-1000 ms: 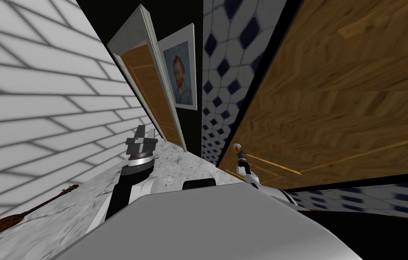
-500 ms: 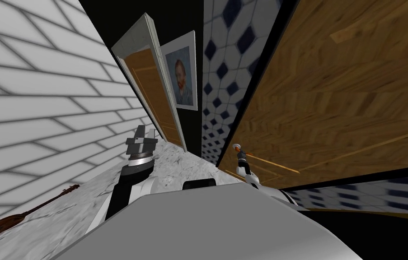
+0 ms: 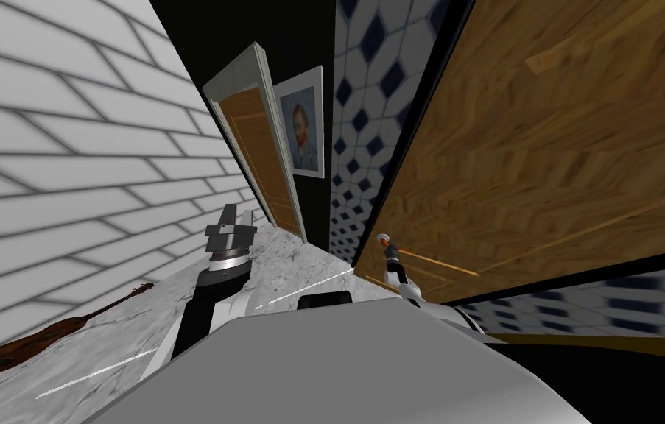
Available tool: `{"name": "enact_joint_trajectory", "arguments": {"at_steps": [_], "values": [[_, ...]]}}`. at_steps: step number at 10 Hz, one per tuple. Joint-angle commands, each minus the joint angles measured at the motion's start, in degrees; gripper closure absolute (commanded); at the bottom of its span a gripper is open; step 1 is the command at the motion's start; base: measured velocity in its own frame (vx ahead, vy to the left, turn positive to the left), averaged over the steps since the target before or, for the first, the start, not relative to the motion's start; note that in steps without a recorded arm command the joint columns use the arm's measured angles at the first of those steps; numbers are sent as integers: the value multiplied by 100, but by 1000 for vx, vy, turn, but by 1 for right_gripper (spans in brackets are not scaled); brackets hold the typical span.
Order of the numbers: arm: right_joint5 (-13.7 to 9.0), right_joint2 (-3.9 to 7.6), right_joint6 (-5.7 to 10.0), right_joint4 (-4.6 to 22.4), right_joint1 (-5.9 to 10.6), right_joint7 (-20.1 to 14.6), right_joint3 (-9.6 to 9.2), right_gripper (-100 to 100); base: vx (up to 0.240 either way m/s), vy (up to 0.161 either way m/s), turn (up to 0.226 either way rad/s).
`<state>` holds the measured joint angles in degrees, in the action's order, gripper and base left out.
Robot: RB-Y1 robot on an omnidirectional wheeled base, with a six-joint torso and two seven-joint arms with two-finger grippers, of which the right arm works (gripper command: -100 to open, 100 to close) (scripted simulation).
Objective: Pull the door open
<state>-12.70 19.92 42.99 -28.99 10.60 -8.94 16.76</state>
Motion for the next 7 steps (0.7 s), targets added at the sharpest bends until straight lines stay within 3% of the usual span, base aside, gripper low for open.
{"name": "enact_joint_trajectory", "arguments": {"at_steps": [1, 3, 4, 7], "values": [[76, -10, -15, -98, -15, -83, -127, 100, -239, -32, 100], [97, -8, -15, -107, -13, -108, -162, 100, -133, -25, 29], [174, -1, -15, -142, -8, -202, -293, 100, -196, -30, 84], [253, 6, -14, -176, -2, -298, -426, 100, -224, -38, 77]]}}
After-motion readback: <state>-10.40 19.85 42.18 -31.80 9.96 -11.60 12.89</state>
